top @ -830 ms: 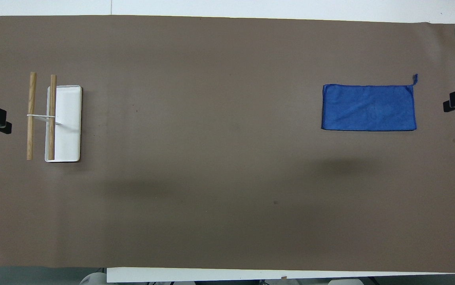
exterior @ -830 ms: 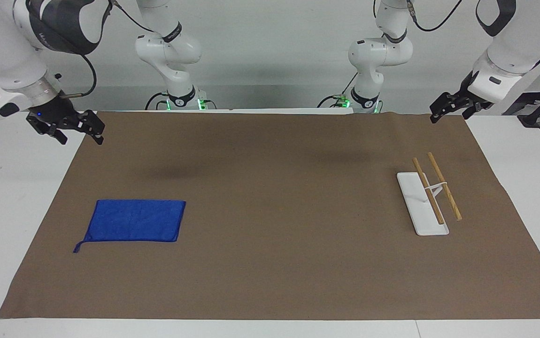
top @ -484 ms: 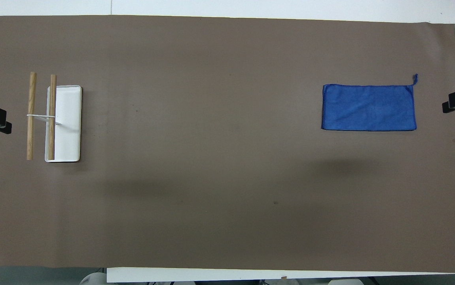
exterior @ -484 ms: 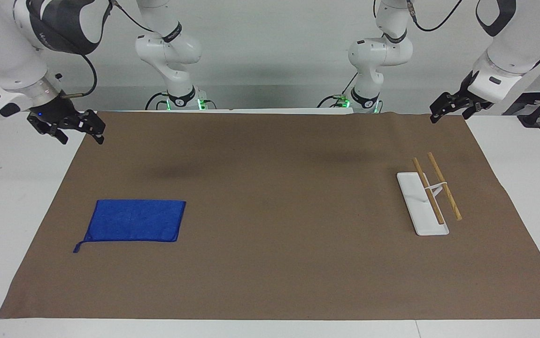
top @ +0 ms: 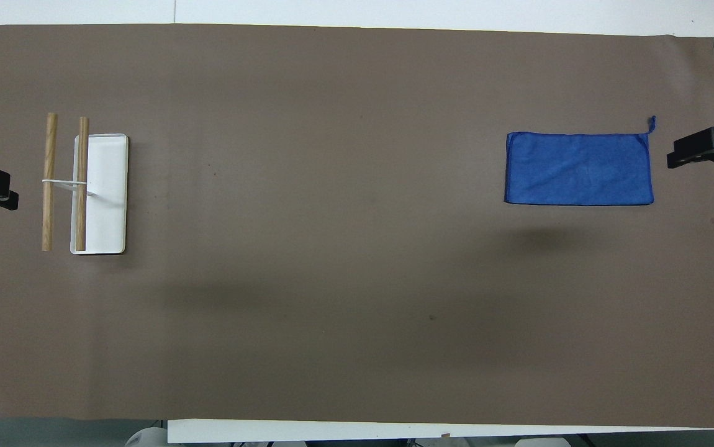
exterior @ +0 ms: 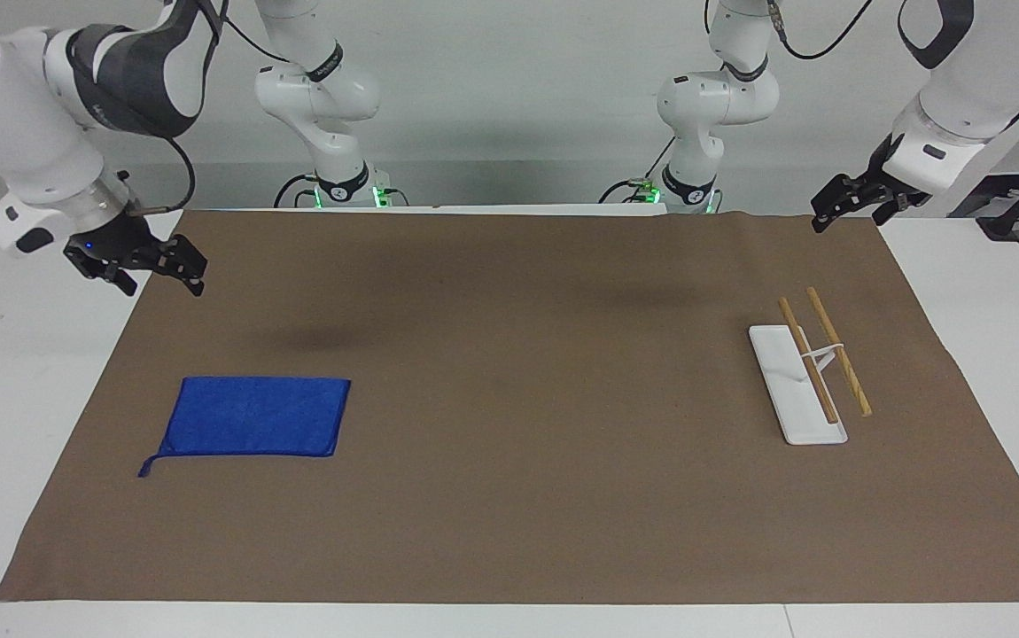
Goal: Right arm passes towel to left arm to hang
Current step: 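Move the right gripper toward the blue towel, then lower the right gripper onto the blue towel edge and grasp it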
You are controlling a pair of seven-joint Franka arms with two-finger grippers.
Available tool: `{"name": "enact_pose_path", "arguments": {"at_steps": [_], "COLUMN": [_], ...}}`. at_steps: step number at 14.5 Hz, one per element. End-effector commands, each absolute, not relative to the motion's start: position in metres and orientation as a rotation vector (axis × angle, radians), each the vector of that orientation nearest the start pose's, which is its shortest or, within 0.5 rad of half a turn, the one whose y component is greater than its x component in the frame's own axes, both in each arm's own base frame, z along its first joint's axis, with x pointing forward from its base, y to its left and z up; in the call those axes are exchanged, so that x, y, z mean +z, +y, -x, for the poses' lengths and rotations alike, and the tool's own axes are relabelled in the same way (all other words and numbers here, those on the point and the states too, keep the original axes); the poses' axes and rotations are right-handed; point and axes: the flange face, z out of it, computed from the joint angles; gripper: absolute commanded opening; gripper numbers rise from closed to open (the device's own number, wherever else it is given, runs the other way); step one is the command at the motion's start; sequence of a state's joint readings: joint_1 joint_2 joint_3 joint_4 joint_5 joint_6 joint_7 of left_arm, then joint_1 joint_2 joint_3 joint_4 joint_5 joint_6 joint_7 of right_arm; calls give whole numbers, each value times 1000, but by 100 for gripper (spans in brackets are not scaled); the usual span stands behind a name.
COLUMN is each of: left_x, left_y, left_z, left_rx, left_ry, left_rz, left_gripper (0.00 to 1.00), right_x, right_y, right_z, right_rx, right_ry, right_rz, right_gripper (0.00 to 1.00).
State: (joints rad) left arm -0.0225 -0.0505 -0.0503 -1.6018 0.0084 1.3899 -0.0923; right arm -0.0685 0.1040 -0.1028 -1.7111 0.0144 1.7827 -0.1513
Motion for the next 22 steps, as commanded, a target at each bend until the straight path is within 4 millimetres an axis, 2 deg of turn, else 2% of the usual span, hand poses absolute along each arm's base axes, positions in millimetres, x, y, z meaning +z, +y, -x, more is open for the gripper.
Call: {"name": "enact_pose_path", "arguments": {"at_steps": [1,3,5,9,14,20,22], "left_x": [624,624,624,624,624,624,624], "left_y": [-35,-35,-35,-35,-35,-35,-35], "left_z": [-512,-512,-512,-512,-512,-512,-512], "left_rx": [236,236,236,236,236,236,236], "left_ry": [-31,-31,-31,-31,-31,-33,-31], "left_rz": [3105,3105,3105,3105,3105,3105,3105], "left_gripper": [100,100,100,100,100,100,100], "right_x": [452,412,375,328,295,280,280], "right_y": [-90,-84,-79,-88,-86,-86,-86], "right_z": [-586,-599,-608,-613,-601,-599,-600], "right_rx": [1,-104,-63,-63,-107,-86,-95], "right_ry": [-22,-49,-90,-252,-257,-258,-258], "right_rz": [3146,3157,3154,3152,3158,3157,3158], "right_gripper": [100,100,100,100,99,98,93]}}
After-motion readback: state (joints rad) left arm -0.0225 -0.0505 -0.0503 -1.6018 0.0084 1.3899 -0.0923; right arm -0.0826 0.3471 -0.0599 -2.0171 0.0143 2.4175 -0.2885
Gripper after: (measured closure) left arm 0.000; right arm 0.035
